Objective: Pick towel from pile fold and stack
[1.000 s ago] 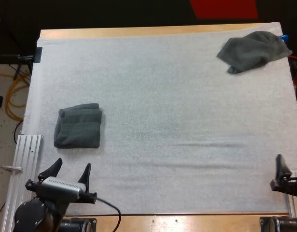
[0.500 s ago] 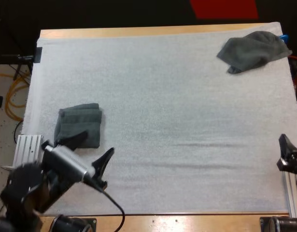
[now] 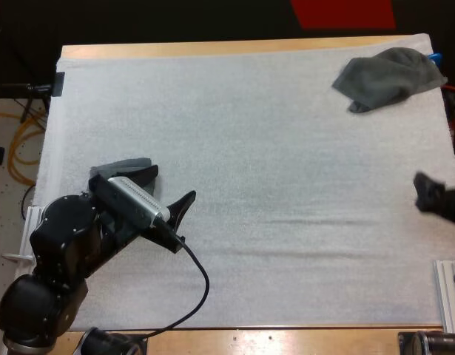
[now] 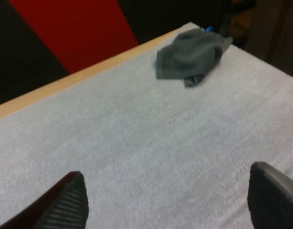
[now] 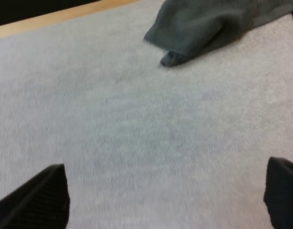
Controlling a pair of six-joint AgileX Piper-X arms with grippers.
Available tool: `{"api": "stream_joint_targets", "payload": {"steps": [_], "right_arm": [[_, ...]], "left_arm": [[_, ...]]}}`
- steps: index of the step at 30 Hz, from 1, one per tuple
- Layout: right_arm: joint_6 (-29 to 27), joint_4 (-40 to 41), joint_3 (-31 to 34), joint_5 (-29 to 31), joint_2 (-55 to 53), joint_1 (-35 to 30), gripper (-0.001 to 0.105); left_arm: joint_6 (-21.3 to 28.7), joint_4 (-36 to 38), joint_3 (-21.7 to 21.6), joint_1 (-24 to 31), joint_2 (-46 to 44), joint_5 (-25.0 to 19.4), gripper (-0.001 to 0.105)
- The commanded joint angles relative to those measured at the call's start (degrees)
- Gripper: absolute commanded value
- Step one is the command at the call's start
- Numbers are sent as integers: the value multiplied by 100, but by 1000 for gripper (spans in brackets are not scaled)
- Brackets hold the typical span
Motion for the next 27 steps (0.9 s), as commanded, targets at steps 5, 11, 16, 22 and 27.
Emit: {"api": "stream_joint_targets", "payload": {"steps": [5,11,16,22,27], "right_arm": [[378,-1411,-37,-82,1381,-24,80],[1316,-2800,-266,1,3072,-24,80],[1988,-3407,-954,109,4585,-24,80],[2652,-3469,-1960,188,6038,-24,80],[3134,-3468,-2704,111,6936,-24,80]], "left_arm": [[-73,-136,-33,-14,54,53,68],[-90,-136,-33,-14,54,53,68],[-89,-136,-33,-14,54,104,68],[-89,-136,-33,-14,54,155,68],[-89,-136,-33,-14,54,155,68]]}}
